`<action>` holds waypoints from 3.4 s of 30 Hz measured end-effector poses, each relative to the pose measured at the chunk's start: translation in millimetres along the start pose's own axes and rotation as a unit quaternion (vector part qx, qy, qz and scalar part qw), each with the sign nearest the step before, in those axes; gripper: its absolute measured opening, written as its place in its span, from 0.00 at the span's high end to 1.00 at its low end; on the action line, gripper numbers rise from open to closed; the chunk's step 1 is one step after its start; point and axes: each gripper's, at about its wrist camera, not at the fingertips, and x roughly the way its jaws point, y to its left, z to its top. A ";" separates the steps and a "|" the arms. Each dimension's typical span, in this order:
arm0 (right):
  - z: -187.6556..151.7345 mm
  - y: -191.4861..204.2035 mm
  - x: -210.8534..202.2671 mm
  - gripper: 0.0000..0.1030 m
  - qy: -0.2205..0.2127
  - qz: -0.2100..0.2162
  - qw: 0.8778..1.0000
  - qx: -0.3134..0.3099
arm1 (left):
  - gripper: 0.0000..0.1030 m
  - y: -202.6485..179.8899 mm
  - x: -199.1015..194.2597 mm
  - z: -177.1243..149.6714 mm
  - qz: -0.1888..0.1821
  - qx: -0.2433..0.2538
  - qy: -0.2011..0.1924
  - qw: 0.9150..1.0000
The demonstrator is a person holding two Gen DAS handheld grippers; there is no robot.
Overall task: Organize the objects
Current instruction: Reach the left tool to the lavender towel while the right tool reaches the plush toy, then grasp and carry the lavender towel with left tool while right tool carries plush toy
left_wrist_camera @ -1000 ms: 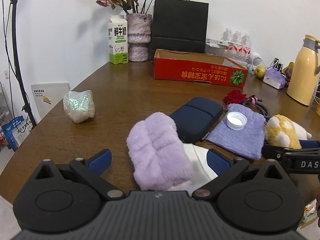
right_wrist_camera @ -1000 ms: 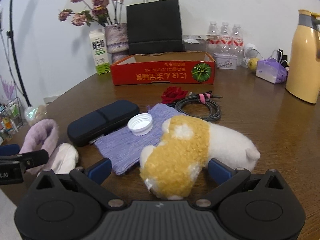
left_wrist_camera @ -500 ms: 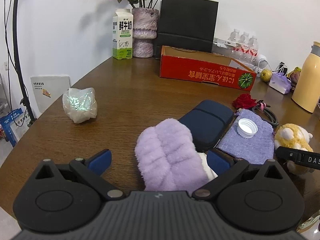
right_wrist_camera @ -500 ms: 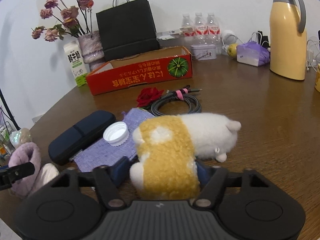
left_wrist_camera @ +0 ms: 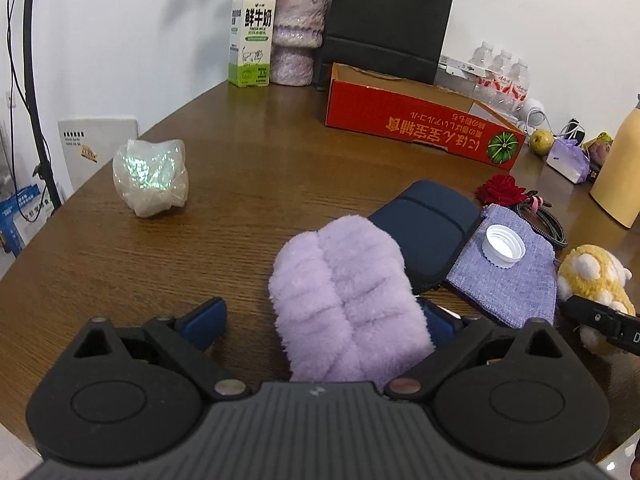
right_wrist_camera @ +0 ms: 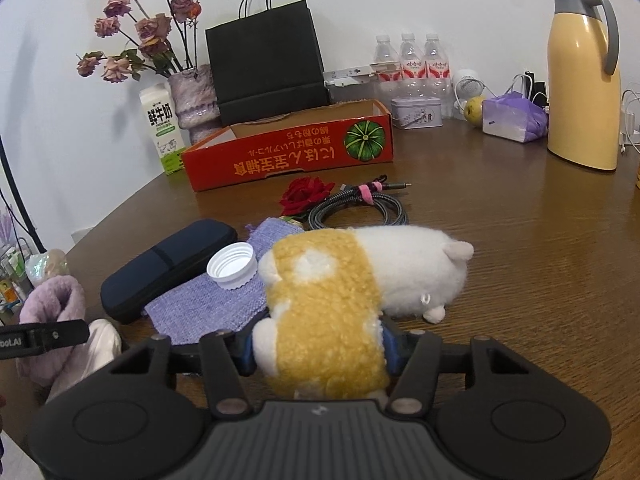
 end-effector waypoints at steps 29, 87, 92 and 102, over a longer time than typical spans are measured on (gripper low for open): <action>-11.2 -2.1 -27.3 0.52 -0.044 0.017 0.998 -0.030 | 0.63 -8.3 -36.1 -1.6 0.029 0.012 -0.050 0.998; 85.2 19.4 9.0 0.52 -0.113 0.044 0.986 -0.113 | 0.63 -109.9 6.5 98.9 -0.019 0.064 -0.094 0.993; 100.5 19.9 25.0 0.52 -0.114 0.045 0.985 -0.119 | 0.63 -115.6 20.7 116.0 -0.016 0.066 -0.093 0.993; 132.7 20.3 61.2 0.52 -0.117 0.047 0.983 -0.131 | 0.63 -123.3 49.1 152.2 -0.011 0.062 -0.094 0.994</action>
